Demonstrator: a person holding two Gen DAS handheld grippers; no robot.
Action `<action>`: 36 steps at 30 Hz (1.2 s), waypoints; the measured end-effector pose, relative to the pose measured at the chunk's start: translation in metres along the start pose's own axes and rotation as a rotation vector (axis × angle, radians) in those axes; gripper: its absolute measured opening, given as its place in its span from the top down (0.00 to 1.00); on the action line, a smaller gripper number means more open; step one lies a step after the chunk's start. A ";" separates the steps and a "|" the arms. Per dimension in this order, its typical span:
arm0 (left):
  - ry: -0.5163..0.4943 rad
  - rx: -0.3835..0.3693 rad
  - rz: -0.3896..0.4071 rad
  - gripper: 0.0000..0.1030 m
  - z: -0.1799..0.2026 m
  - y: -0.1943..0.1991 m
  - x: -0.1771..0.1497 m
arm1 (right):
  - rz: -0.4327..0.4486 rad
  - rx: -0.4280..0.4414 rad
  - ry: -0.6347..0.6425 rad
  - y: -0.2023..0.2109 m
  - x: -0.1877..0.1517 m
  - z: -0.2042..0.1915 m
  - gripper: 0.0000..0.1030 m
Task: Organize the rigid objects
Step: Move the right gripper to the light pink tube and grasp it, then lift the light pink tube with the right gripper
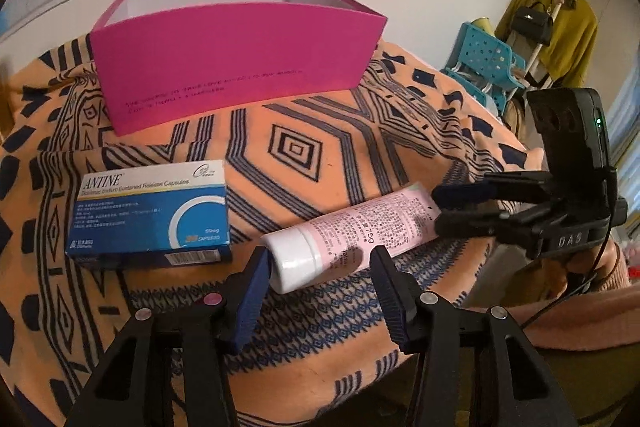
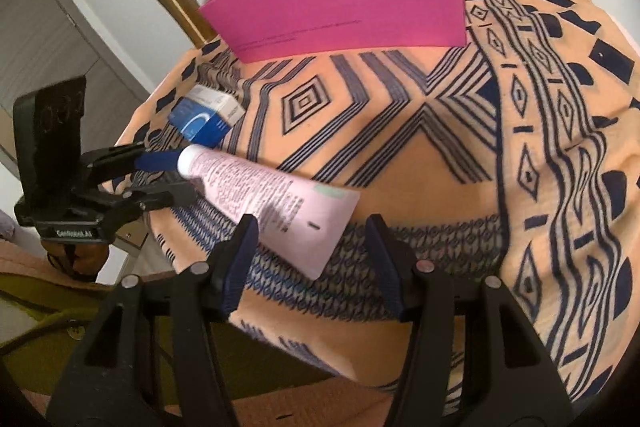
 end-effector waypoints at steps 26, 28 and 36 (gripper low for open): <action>0.037 0.023 0.043 0.51 -0.015 -0.029 0.059 | 0.135 -0.066 -0.020 0.010 0.057 0.025 0.43; 0.042 0.026 0.043 0.51 -0.017 -0.033 0.062 | 0.141 -0.067 -0.025 0.009 0.062 0.028 0.43; 0.074 0.036 0.015 0.51 -0.031 -0.052 0.066 | 0.122 -0.049 -0.061 -0.009 0.072 0.041 0.43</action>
Point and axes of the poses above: each gripper's, at about its wrist camera, not at the fingertips, and y roughly against the way its jaws point, z to its right, x to its top, the point moved 6 cm from there along -y, roughly the way its jaws point, and after that the axes turned 9 degrees about -y, right-handed, at the moved point
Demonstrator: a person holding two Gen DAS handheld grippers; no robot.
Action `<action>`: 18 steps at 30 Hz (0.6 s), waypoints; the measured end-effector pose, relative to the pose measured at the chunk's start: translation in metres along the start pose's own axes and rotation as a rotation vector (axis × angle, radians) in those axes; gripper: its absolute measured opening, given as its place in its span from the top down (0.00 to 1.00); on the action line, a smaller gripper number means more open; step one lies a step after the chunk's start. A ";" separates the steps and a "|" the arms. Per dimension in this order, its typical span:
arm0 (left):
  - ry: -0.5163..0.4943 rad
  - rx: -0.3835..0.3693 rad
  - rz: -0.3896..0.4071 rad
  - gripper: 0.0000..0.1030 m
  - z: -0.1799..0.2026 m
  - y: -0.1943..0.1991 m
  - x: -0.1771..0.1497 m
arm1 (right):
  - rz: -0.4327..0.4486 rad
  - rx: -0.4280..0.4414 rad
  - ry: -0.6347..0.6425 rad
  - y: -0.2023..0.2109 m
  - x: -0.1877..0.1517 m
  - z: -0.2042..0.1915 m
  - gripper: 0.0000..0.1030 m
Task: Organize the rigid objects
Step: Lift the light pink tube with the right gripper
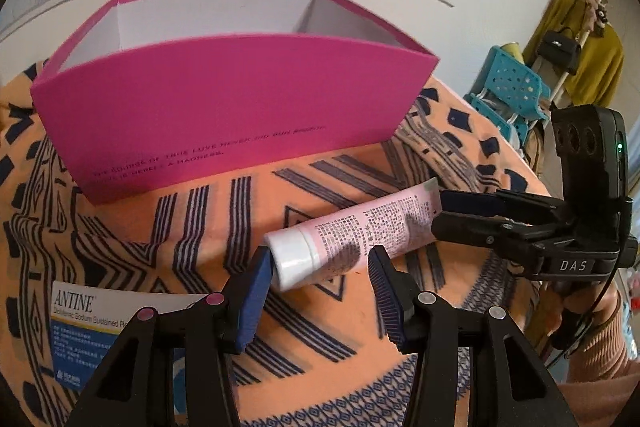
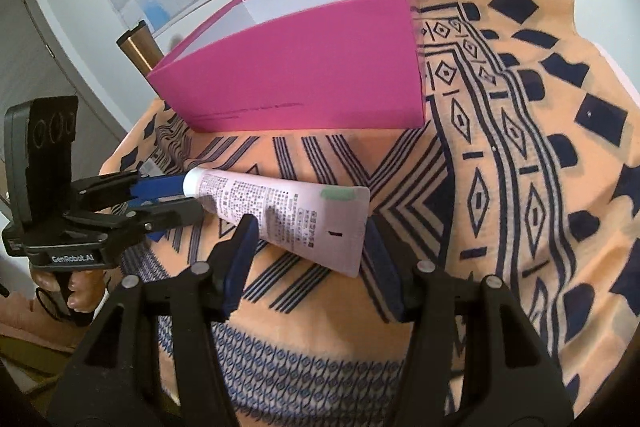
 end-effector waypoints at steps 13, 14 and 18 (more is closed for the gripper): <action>-0.006 0.013 0.016 0.60 -0.004 0.010 -0.002 | -0.014 -0.005 -0.006 -0.009 -0.004 0.003 0.43; -0.008 0.015 0.015 0.60 -0.004 0.010 -0.001 | -0.013 -0.009 -0.006 -0.009 -0.004 0.002 0.43; -0.006 0.010 0.017 0.60 -0.003 0.011 0.000 | -0.004 -0.015 -0.007 -0.007 -0.003 0.000 0.43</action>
Point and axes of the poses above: each gripper's, at about its wrist camera, not at the fingertips, and y roughly against the way its jaws point, z to its right, x to its top, the point moved 6 cm from there along -y, roughly the way its jaws point, and after that the axes turned 9 degrees about -y, right-handed, at the moved point
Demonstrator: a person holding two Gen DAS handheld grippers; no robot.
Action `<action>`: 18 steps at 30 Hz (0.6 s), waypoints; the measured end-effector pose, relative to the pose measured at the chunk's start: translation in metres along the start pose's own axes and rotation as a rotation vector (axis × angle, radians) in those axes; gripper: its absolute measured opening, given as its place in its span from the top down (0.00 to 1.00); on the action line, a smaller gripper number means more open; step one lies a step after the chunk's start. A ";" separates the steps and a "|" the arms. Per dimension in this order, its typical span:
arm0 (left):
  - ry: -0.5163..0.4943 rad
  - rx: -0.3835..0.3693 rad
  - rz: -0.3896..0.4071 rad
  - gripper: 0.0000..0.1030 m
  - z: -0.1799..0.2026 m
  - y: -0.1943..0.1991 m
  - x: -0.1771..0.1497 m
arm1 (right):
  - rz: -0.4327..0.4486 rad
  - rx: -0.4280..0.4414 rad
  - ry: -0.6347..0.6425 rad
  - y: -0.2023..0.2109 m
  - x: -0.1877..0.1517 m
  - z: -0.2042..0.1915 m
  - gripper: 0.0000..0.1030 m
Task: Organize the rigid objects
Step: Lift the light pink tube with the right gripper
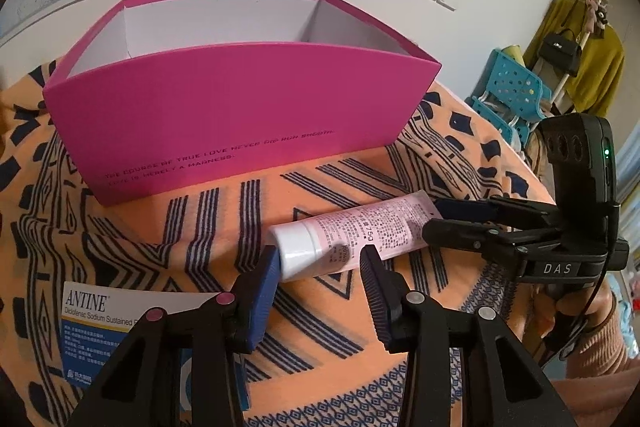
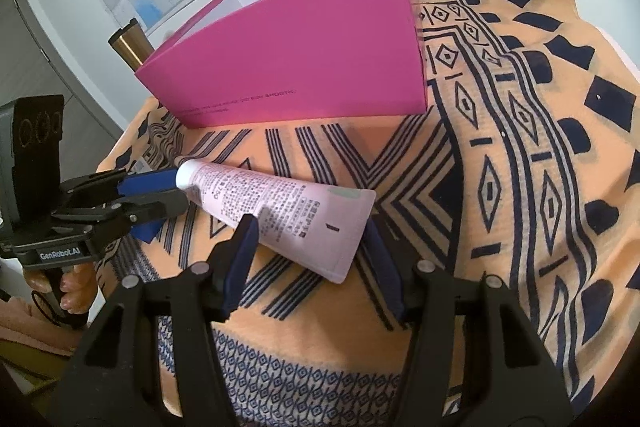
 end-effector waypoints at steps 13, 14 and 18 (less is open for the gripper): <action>-0.021 0.000 0.073 0.60 0.004 0.023 0.024 | 0.072 -0.013 0.064 0.025 0.023 -0.016 0.43; -0.022 0.000 0.077 0.60 0.004 0.024 0.026 | 0.079 -0.013 0.066 0.026 0.025 -0.017 0.43; -0.031 0.003 0.092 0.60 0.004 0.027 0.035 | 0.096 -0.018 0.078 0.031 0.032 -0.018 0.43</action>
Point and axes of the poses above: each gripper's, at about its wrist camera, not at the fingertips, and y roughly against the way its jaws point, z to its right, x to its top, the point moved 6 cm from there along -y, roughly the way its jaws point, and after that the axes turned 9 degrees about -y, right-handed, at the moved point
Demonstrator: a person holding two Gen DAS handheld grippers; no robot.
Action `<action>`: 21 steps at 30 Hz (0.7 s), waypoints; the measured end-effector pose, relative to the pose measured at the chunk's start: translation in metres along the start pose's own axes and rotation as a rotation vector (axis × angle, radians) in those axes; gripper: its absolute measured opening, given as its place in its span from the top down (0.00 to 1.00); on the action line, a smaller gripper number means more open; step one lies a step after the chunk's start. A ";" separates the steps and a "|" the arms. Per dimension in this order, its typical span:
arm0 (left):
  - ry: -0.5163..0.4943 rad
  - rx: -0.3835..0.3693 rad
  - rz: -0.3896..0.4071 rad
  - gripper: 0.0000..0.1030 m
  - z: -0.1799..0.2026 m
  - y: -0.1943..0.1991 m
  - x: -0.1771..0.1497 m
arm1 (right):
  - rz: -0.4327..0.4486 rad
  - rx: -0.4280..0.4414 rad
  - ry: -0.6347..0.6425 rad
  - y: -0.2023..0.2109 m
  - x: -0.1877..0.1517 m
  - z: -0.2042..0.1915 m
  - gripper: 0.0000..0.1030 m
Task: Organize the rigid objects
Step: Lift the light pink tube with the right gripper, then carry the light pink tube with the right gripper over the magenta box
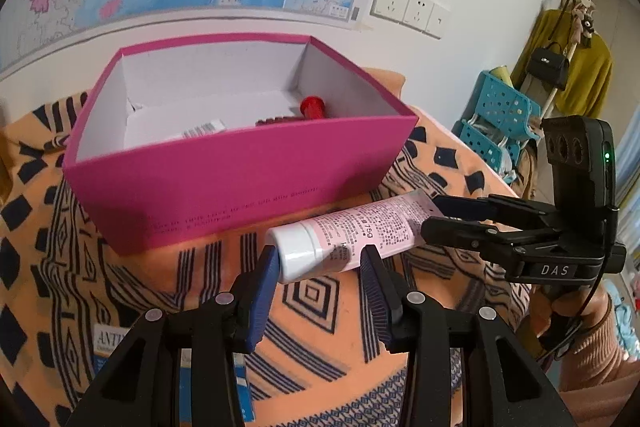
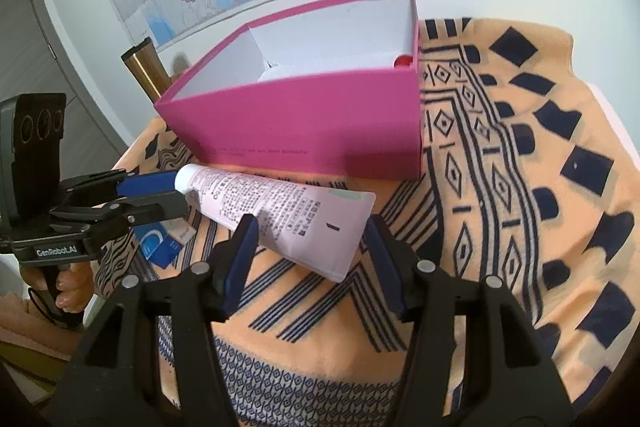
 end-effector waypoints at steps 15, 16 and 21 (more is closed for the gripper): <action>-0.031 0.015 0.056 0.60 0.000 0.006 0.029 | 0.051 -0.010 0.022 0.009 0.026 -0.001 0.43; -0.033 0.015 0.058 0.60 0.000 0.006 0.030 | 0.054 -0.011 0.023 0.010 0.027 -0.001 0.43; -0.043 0.019 0.068 0.60 -0.001 0.007 0.036 | 0.067 -0.014 0.030 0.012 0.034 -0.002 0.43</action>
Point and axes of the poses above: each gripper's, at about its wrist camera, not at the fingertips, and y roughly against the way its jaws point, z to its right, x to its top, the point moved 6 cm from there along -y, roughly the way its jaws point, and after that the axes turned 9 degrees about -y, right-handed, at the moved point
